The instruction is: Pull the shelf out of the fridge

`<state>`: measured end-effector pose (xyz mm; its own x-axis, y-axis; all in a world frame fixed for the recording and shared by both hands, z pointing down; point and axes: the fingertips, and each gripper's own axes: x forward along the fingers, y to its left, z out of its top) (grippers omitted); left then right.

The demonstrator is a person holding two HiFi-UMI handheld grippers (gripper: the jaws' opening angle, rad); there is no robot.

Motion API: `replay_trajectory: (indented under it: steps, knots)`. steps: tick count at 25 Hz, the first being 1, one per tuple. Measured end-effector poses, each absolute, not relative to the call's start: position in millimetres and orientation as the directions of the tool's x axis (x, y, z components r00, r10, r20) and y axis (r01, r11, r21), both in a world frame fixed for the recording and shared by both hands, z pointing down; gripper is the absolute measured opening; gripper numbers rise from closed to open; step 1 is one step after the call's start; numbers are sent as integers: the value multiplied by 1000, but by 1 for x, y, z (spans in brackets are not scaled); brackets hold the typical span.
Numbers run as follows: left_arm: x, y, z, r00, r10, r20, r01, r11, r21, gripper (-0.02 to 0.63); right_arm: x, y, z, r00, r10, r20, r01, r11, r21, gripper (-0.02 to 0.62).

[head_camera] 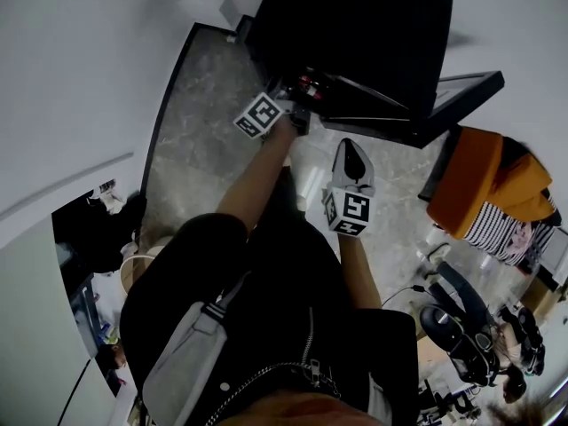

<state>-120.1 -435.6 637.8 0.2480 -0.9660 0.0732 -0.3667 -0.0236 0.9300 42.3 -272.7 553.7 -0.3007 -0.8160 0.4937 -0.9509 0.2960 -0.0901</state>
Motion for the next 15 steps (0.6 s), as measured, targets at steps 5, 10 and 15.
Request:
replay_trajectory:
  steps: [5,10,15]
  knots:
    - [-125,-454,644,224,-974,42,-222,-9,975,133,44,-271,556,-291,-810,510,-953,290,-84,2]
    - [-127,-467,649,193,-981,29,-116,6,993,133,49,-268,557,-272,-811,519,-959,273,-75,2]
    - [-131,-474,652,168,-985,30,-60,20,998,92,53,-266,558,-247,-815,524,-967,244,-76,2]
